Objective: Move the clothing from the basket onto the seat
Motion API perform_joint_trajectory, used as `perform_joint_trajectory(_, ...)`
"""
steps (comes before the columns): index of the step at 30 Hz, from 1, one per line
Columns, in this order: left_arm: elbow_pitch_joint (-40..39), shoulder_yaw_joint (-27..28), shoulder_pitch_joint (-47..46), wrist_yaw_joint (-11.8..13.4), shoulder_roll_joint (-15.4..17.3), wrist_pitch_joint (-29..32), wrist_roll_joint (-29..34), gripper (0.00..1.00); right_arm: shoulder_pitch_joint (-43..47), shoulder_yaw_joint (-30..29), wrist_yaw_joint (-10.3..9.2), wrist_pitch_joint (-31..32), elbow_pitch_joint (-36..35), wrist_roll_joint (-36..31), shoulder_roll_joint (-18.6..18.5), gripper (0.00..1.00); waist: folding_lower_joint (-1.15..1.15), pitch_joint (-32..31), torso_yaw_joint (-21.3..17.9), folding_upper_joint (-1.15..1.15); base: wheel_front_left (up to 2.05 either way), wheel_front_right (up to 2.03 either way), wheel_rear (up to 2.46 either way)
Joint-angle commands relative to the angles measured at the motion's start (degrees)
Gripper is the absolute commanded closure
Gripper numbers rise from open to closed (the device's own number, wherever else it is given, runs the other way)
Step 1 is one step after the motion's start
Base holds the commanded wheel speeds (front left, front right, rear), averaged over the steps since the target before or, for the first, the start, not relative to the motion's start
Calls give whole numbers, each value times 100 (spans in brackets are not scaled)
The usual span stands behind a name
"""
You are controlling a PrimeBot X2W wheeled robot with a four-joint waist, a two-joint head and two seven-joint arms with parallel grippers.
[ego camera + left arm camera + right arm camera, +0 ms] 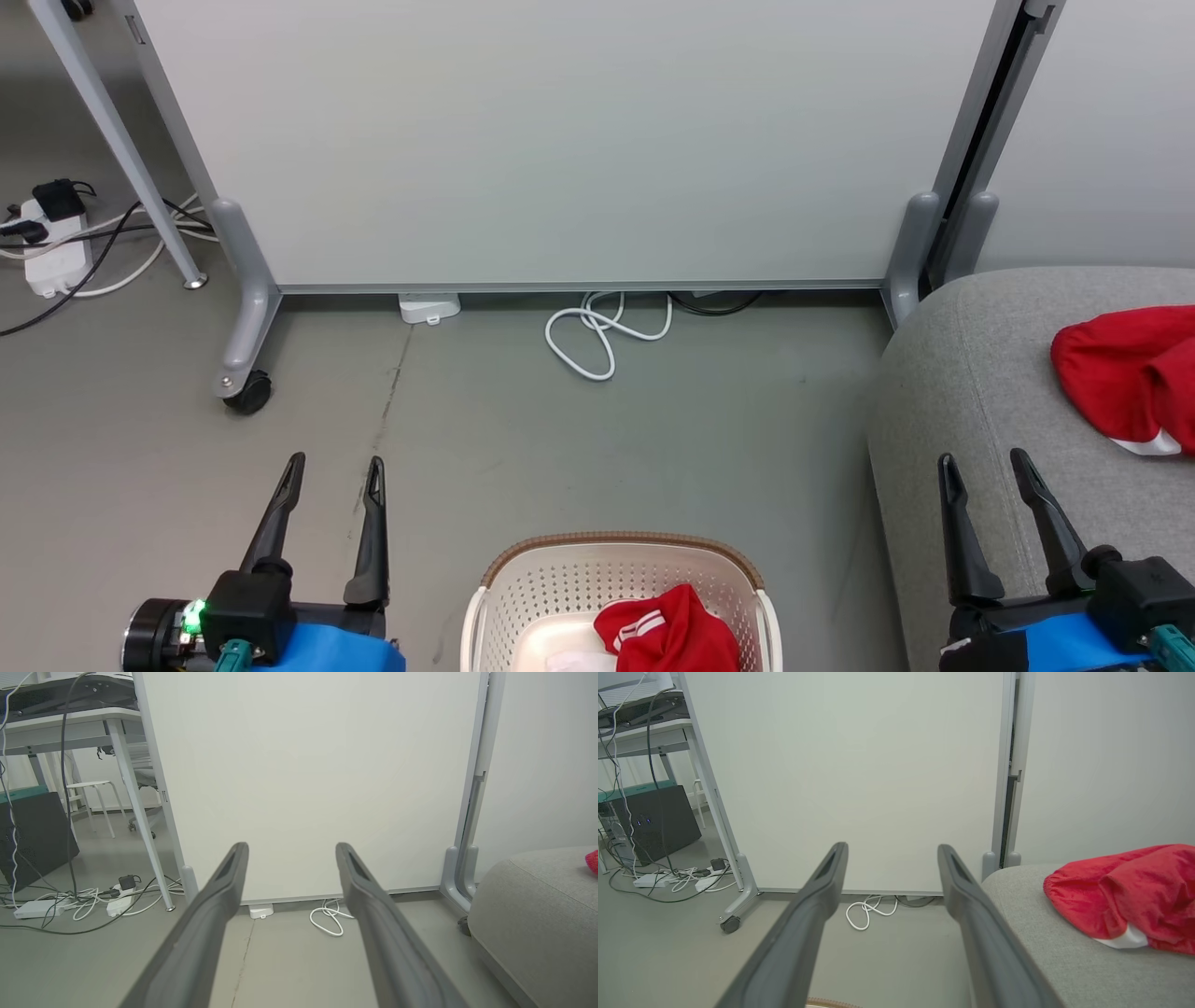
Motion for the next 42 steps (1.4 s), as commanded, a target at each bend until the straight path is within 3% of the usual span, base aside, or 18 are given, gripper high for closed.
perform_joint_trajectory(1, 18, 0, 0, -31, -4, -25, 44, 0, 56, 1, 1, -20, -4, 14, 10, 0, 0, 2, -3, -1, 0, 0, 0)
perform_joint_trajectory(18, 988, -861, -1163, -490, 53, -22, 323, 0, -487, 273, 1, -20, -161, -163, -5, 0, 0, 510, -424, -1, 0, 0, 0)
perform_joint_trajectory(29, 2220, -1895, -2305, -531, 144, -22, 216, 0, -1287, 647, 1, -20, -369, -109, -207, 0, 0, 1511, -1097, -1, 0, 0, 0)
perform_joint_trajectory(42, 3678, -3128, -3595, -533, 247, -22, -189, 0, -2218, 1056, 1, -20, -607, -134, -262, 0, 0, 2760, -1484, -1, 0, 0, 0)
